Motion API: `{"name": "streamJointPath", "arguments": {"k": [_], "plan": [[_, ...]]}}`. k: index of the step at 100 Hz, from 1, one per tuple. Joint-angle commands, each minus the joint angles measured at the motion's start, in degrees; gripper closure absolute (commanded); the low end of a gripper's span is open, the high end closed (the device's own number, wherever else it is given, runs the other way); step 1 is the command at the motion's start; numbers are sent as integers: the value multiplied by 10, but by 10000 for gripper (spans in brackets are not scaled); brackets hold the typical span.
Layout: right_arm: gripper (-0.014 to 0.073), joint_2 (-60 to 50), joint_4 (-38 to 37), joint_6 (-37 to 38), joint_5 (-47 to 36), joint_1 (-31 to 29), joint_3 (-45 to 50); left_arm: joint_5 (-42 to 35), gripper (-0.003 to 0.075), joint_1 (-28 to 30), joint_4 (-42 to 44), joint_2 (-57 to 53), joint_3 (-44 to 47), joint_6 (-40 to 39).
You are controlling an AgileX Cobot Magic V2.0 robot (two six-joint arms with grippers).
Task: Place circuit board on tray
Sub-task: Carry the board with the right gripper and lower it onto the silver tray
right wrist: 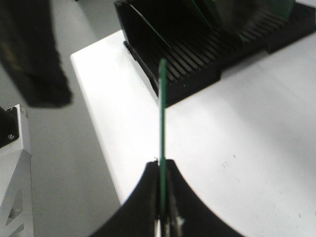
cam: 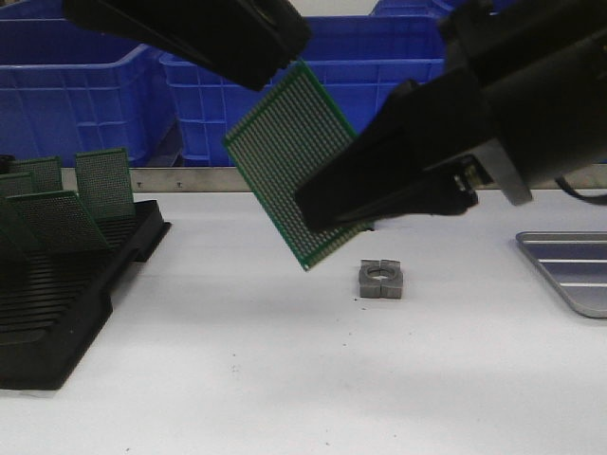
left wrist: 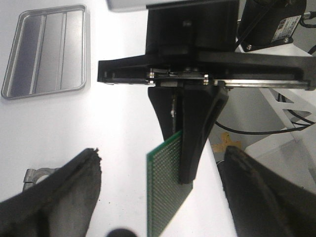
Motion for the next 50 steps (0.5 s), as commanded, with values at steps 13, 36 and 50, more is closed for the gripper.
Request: {"name": "streamJointPath", "arguments": {"k": [13, 36, 50], "plan": [[661, -18, 20, 105, -73, -71, 2, 9, 236, -4, -45, -16, -17, -5], [661, -10, 20, 147, -151, -212, 1, 8, 237, -4, -45, -16, -17, -5], [661, 9, 20, 147, -146, -300, -7, 8, 237, -4, -45, -16, -17, -5]]}}
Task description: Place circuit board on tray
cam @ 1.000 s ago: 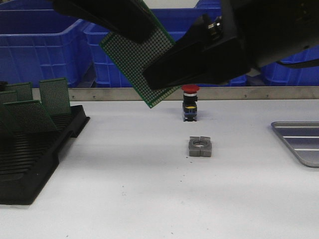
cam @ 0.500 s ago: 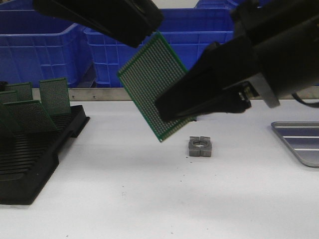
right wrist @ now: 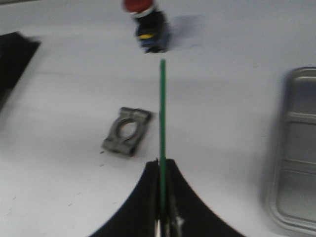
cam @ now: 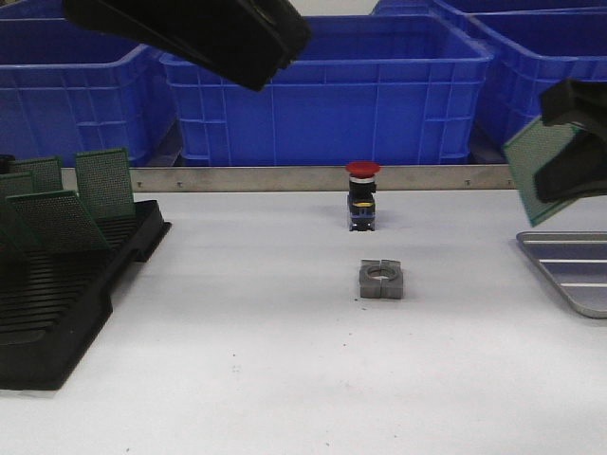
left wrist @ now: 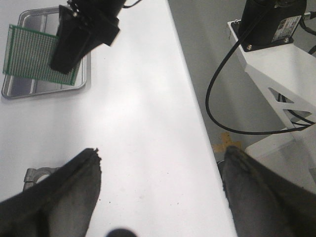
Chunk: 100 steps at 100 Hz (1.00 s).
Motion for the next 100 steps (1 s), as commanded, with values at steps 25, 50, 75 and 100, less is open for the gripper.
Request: {"name": "streamJointPath", "arguments": {"k": [25, 50, 75, 100], "plan": [[661, 94, 15, 3, 59, -144, -57, 8, 237, -4, -46, -16, -17, -5], [627, 182, 15, 3, 62, -167, -102, 8, 237, -4, -46, -16, -17, -5], [88, 187, 13, -3, -34, -168, -115, 8, 237, 3, -39, -16, -22, -5], [-39, 187, 8, -32, -96, -168, -115, -5, 237, 54, 66, -21, -61, -14]]}}
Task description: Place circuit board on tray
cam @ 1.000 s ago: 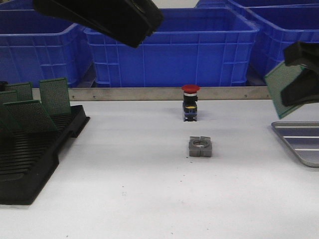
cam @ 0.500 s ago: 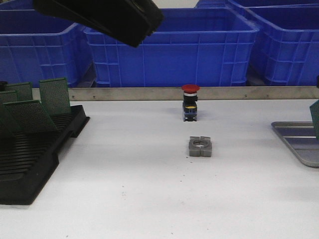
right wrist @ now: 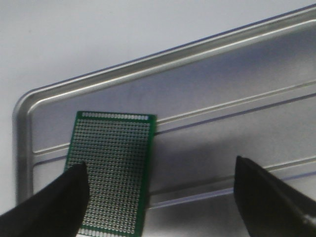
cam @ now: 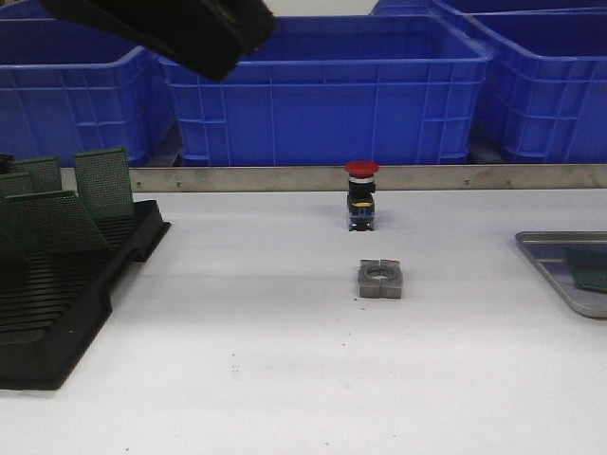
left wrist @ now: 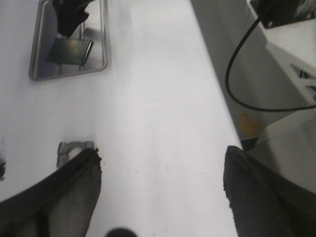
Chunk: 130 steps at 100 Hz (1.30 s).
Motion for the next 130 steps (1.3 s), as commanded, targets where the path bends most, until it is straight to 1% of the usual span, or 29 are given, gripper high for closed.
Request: {"name": "streamJointPath", "arguments": {"k": [1, 8, 15, 27, 34, 42, 49, 77, 88, 93, 100, 105, 107, 112, 116, 125, 130], "plan": [[-39, -20, 5, -13, 6, -5, -15, -7, 237, 20, 13, -22, -29, -12], [-39, -20, 5, -13, 19, -5, -15, -13, 237, 35, 63, -22, -33, -13], [-39, -20, 5, -13, 30, -5, -15, -27, 237, 47, 134, -22, -32, -16], [-39, -20, 5, -13, 41, -5, -15, -51, 237, 57, 301, -15, -32, -79], [-39, -20, 5, -13, 45, -5, -15, -67, 237, 63, 365, -5, -32, -129], [-39, -20, 5, -13, 45, -5, -15, -92, 236, 70, 398, 11, -32, -195], [-39, -20, 5, -13, 45, -5, -15, -111, 236, 71, 414, 28, -32, -224], [-39, -20, 5, -13, 47, -5, -15, -189, 237, 71, 443, 113, -32, -224], [-39, -20, 5, -13, 47, -5, -15, -202, 245, 71, 443, 139, -33, -224], [-39, -20, 5, -13, 48, -5, -15, -202, 282, 71, 443, 145, -33, -224], [-39, -20, 5, -13, 49, -5, -15, -202, 387, 71, 443, 149, -33, -224], [-39, -20, 5, -14, 51, -5, -15, -200, 504, 71, 443, 149, -33, -224], [-39, -20, 5, -14, 51, -5, -15, -199, 536, 71, 443, 149, -35, -224], [-39, -20, 5, -16, 51, -5, -15, -194, 665, 71, 443, 149, -38, -224], [-39, -20, 4, -18, 52, -5, -15, -191, 741, 71, 443, 147, -42, -224], [-39, -21, -3, -35, 67, -5, -15, -166, 737, 71, 446, 146, -58, -224], [-39, -27, -8, -43, 81, -5, -15, -139, 737, 69, 446, 143, -71, -224]]}}
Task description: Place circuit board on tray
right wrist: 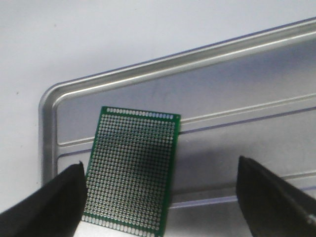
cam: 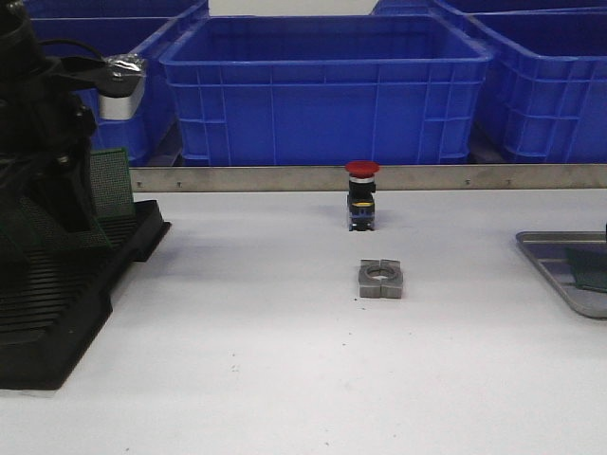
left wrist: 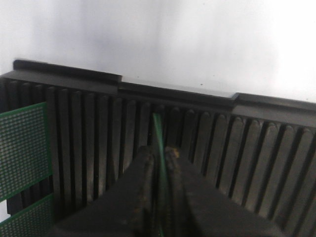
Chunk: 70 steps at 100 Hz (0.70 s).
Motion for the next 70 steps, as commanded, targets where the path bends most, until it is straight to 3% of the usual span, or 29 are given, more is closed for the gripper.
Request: {"name": "streamJointPath", "arguments": {"k": [1, 17, 30, 51, 70], "plan": [[-39, -27, -8, -23, 41, -5, -15, 45, 737, -2, -6, -35, -35, -7], [-39, -71, -13, -51, 128, -4, -15, 147, 737, -13, -14, -50, -89, -7], [-39, -112, -21, -121, 238, -2, -15, 185, 737, -36, -57, -60, -127, -6], [-39, -147, -36, -267, 421, 28, -15, 198, 737, -75, -243, -61, -164, 6], [-39, -147, -37, -324, 449, 120, -15, 199, 737, -103, -384, -59, -164, 18]]}}
